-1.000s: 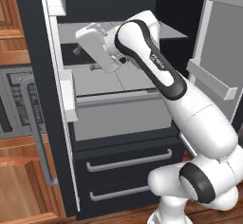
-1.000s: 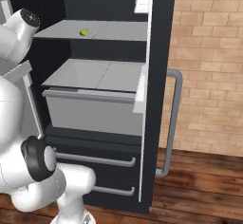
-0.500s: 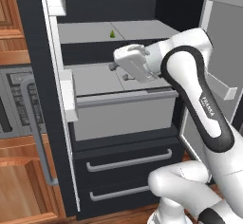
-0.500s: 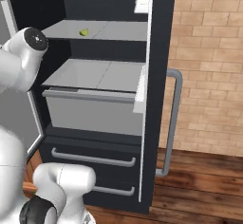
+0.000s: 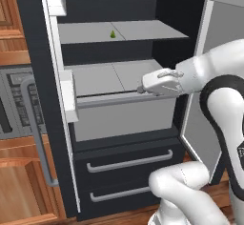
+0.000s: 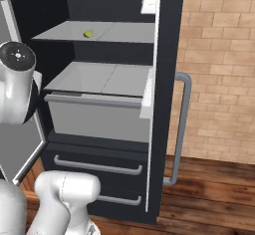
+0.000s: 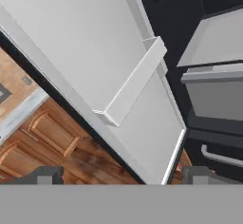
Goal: There is a bowl on the dining counter. Grab a lemon wedge from the fridge and place it in the bowl. Then get the liquor bottle and glass cup from the cabinet and place them next to the bowl.
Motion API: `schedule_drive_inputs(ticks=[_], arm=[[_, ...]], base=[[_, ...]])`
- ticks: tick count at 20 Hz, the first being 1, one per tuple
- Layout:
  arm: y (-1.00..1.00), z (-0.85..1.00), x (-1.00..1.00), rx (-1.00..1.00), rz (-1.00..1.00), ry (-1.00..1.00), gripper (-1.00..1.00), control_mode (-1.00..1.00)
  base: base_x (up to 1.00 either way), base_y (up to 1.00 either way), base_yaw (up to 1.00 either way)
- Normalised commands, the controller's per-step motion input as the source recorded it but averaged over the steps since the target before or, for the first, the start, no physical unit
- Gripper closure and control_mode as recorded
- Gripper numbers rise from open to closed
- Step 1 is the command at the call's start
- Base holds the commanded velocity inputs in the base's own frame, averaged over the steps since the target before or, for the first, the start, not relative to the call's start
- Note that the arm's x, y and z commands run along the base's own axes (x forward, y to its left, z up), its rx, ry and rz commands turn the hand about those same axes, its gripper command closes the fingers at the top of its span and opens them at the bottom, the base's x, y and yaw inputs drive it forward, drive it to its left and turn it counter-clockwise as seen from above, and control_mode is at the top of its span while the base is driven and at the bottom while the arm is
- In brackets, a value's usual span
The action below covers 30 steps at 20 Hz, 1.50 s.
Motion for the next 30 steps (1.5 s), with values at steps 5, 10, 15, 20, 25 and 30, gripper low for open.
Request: schedule_drive_inputs(ticks=[5, 10, 15, 20, 25, 30], arm=[[-0.63, -0.08, -0.87, -0.11, -0.10, 0.00, -1.00, -1.00], [-0.63, -0.23, -0.82, -0.08, -0.09, 0.00, -1.00, -1.00], [-0.57, -0.25, -0.70, -0.10, -0.09, 0.00, -1.00, -1.00], [-0.27, -0.23, -0.20, -0.12, -0.25, 0.13, -1.00, -1.00], [-0.23, -0.09, 0.10, -0.06, -0.27, 0.19, -1.00, -1.00], [-0.14, 0.00, 0.08, 0.00, -0.02, 0.03, -1.00, -1.00]], base=[[0.00, 0.00, 0.00], [0.00, 0.00, 0.00], [0.00, 0.00, 0.00], [0.00, 0.00, 0.00], [0.00, 0.00, 0.00], [0.00, 0.00, 0.00]])
